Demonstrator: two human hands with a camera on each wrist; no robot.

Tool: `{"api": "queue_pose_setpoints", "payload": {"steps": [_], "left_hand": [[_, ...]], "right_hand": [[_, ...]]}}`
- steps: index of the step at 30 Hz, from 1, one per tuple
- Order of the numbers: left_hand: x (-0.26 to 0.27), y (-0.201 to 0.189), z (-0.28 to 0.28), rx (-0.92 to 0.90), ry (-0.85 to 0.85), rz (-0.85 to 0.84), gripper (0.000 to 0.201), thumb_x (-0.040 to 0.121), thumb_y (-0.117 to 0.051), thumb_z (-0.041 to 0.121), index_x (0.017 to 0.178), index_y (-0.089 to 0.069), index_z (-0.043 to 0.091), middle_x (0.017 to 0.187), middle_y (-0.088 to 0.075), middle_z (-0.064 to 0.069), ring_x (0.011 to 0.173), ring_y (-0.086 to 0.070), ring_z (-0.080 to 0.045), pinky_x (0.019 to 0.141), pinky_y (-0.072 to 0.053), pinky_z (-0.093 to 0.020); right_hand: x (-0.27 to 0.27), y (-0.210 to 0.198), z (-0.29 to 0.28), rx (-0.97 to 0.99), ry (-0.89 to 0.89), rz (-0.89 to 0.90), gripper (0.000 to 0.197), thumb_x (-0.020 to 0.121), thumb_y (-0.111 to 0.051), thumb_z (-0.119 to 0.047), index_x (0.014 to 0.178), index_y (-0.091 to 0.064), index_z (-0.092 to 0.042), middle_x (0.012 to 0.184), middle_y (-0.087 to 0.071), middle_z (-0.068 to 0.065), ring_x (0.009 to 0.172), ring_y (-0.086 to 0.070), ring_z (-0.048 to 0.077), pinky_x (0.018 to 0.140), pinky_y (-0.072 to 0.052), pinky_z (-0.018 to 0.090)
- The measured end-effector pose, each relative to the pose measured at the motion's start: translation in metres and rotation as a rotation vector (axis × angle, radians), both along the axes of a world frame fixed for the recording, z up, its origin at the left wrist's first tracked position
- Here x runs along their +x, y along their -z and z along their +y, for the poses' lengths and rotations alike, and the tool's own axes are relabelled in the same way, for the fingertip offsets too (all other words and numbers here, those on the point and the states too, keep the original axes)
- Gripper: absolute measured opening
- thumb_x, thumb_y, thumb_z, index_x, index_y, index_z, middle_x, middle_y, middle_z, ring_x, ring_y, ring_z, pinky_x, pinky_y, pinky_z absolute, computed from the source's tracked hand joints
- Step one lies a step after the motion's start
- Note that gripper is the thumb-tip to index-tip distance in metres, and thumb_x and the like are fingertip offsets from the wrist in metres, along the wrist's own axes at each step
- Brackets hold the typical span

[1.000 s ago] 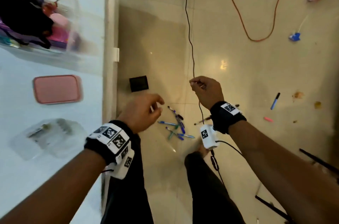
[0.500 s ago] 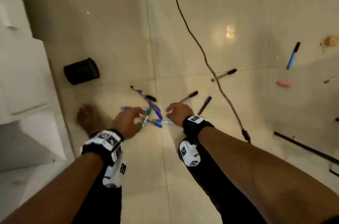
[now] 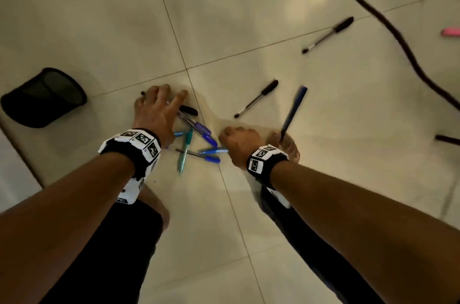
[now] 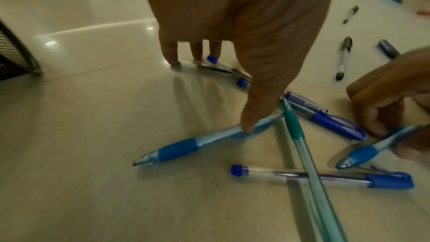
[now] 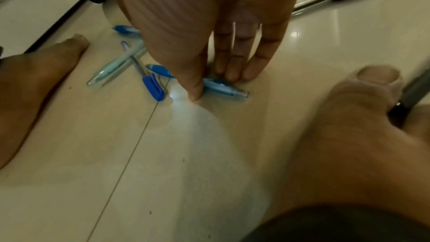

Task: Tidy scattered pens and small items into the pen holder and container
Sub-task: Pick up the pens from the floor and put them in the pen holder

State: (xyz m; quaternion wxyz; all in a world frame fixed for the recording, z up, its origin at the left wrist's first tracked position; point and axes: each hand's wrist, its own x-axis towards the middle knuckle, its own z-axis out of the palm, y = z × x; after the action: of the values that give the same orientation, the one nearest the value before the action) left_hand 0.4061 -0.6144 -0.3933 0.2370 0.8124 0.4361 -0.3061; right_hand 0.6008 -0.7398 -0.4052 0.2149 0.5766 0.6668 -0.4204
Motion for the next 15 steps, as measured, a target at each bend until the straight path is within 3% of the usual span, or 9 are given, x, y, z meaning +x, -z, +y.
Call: {"api": "queue_pose_setpoints", "payload": {"steps": [4,6,9,13,15], "left_hand": [[-0.001,0.005,-0.002,0.077,0.065,-0.049,0.082,0.059,-0.078,0.016,0.131,-0.04,0.023,0.12,-0.046,-0.009,0.112,-0.042,-0.035,0.091,-0.038,-0.052],[-0.003,0.002,-0.003,0.093,0.081,-0.042,0.068,0.066,-0.072,0.014,0.127,-0.043,0.02,0.114,-0.05,-0.009,0.105,-0.046,-0.034,0.087,-0.038,-0.049],[-0.012,0.001,-0.003,0.11,0.057,-0.062,0.051,0.076,-0.063,0.013,0.125,-0.047,0.016,0.11,-0.053,-0.011,0.099,-0.05,-0.036,0.081,-0.04,-0.048],[-0.034,0.001,-0.001,0.149,-0.024,-0.069,0.029,0.086,-0.053,0.009,0.115,-0.05,0.01,0.104,-0.054,-0.015,0.091,-0.052,-0.038,0.069,-0.043,-0.047],[-0.043,0.002,-0.002,0.133,-0.027,-0.047,0.028,0.083,-0.052,0.004,0.111,-0.051,0.007,0.101,-0.055,-0.017,0.088,-0.053,-0.039,0.066,-0.042,-0.046]], "right_hand": [[0.007,-0.001,0.004,-0.023,0.036,0.085,0.025,0.08,-0.059,-0.018,0.105,-0.058,-0.02,0.104,-0.061,0.003,0.09,-0.06,0.029,0.067,-0.042,0.031],[0.01,-0.003,0.009,-0.006,0.202,0.152,0.02,0.08,-0.055,-0.018,0.1,-0.055,-0.02,0.1,-0.061,0.004,0.088,-0.058,0.029,0.069,-0.044,0.031],[-0.002,-0.004,0.018,0.2,0.437,0.281,0.021,0.084,-0.05,-0.014,0.104,-0.055,-0.014,0.099,-0.057,0.008,0.082,-0.055,0.03,0.068,-0.042,0.034],[-0.033,0.003,0.036,0.315,0.394,0.114,0.05,0.078,-0.064,-0.031,0.124,-0.048,-0.019,0.11,-0.048,0.006,0.085,-0.053,0.024,0.062,-0.045,0.032],[-0.042,0.007,0.044,0.307,0.322,0.012,0.045,0.083,-0.065,-0.032,0.123,-0.049,-0.018,0.113,-0.048,0.006,0.092,-0.053,0.024,0.063,-0.04,0.031]]}}
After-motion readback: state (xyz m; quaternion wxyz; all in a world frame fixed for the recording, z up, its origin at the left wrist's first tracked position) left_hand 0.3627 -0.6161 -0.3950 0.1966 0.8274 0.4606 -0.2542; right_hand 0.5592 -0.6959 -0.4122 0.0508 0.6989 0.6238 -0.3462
